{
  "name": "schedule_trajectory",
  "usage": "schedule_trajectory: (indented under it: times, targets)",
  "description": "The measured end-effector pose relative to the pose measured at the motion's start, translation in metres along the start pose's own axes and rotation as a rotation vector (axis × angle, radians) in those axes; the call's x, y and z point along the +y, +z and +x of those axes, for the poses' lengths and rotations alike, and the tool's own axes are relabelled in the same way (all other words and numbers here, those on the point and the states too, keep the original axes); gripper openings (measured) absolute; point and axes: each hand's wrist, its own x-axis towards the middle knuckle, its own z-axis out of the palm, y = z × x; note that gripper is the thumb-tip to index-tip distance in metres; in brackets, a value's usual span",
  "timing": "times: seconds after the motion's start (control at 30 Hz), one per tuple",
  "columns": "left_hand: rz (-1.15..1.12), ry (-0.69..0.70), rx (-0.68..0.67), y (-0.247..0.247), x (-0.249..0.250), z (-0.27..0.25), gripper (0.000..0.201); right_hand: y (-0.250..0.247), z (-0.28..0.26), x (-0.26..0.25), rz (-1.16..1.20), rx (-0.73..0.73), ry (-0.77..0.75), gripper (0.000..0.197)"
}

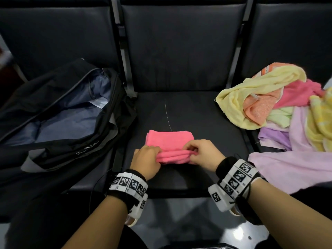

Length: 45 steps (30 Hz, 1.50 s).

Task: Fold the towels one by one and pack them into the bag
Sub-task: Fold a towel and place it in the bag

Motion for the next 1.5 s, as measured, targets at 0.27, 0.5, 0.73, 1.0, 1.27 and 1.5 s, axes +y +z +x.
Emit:
schedule_trajectory:
  times: [0.27, 0.5, 0.73, 1.0, 1.27, 1.5]
  targets:
    - [-0.683, -0.038, -0.054, -0.025, -0.008, 0.005, 0.019, -0.029, 0.008, 0.014, 0.347, 0.046, 0.086, 0.047]
    - [-0.786, -0.176, 0.112, -0.008, -0.015, 0.020, 0.021, -0.005, 0.008, 0.035, 0.328, 0.225, 0.152, 0.050]
    - [-0.799, -0.242, 0.203, 0.003, -0.022, 0.026, 0.017, 0.009, 0.015, 0.051, 0.227, 0.225, 0.203, 0.026]
    - [-0.693, -0.316, 0.241, 0.017, -0.029, 0.033, 0.018, 0.018, 0.024, 0.064, 0.121, 0.217, 0.431, 0.045]
    - [-0.740, -0.386, 0.108, 0.015, -0.027, 0.031, 0.015, 0.010, 0.026, 0.055, 0.339, 0.143, 0.461, 0.027]
    - [-0.823, -0.265, 0.051, -0.009, -0.019, 0.025, 0.054, -0.007, 0.022, -0.001, 0.496, 0.250, 0.154, 0.023]
